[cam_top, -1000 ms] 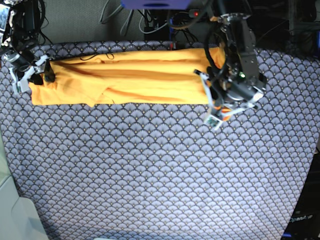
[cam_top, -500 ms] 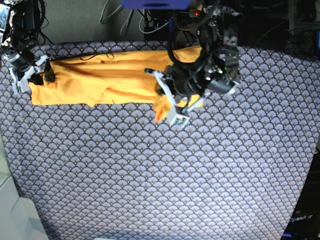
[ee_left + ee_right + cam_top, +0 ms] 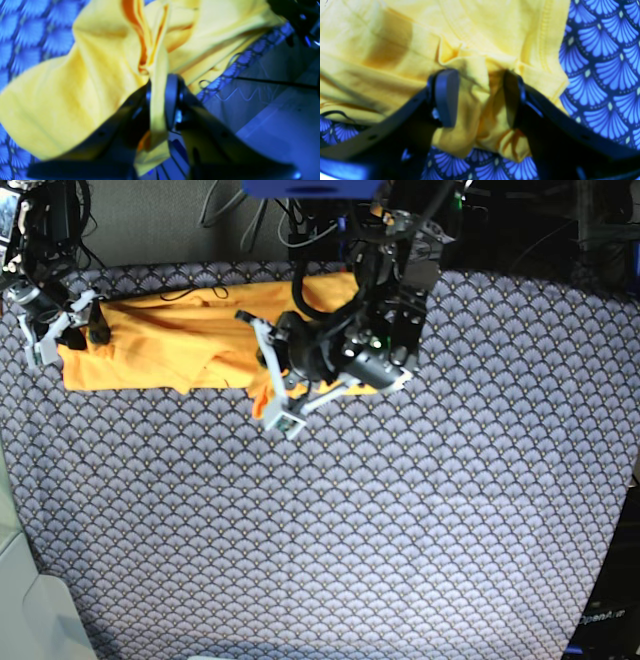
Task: Fold the T-shirt properly
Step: 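Lift the strip end with the left gripper and fold it toward the right gripper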
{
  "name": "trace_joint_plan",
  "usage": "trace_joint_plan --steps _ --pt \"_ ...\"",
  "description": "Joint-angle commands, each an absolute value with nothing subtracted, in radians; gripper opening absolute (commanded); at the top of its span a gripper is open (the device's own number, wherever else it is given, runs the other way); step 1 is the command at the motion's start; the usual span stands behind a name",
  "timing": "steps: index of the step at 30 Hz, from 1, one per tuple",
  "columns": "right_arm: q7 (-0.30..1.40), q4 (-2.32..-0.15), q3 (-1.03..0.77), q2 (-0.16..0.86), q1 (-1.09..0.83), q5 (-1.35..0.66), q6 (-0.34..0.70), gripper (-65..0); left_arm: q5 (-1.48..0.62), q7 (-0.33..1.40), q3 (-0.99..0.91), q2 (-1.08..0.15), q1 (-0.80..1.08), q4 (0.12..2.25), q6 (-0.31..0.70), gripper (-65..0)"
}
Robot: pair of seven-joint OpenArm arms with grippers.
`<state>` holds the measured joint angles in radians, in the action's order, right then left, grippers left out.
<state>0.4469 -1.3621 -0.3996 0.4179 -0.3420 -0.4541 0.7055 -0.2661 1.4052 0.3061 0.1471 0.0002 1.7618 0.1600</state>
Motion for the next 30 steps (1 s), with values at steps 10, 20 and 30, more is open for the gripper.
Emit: trace_joint_plan --steps 10,20,30 --pt "0.476 -1.363 -0.397 0.427 -0.348 -0.444 0.698 -33.6 -0.275 1.396 0.317 0.157 -0.035 1.745 0.156 -65.0" --pt "0.476 -1.363 -0.397 0.427 -0.351 -0.444 0.698 -33.6 -0.277 1.396 0.366 0.157 -0.07 1.684 0.156 -65.0" --pt "0.476 -1.363 -0.397 0.427 -0.352 -0.444 0.698 -33.6 -0.28 1.339 0.41 0.157 -0.064 1.682 0.156 -65.0"
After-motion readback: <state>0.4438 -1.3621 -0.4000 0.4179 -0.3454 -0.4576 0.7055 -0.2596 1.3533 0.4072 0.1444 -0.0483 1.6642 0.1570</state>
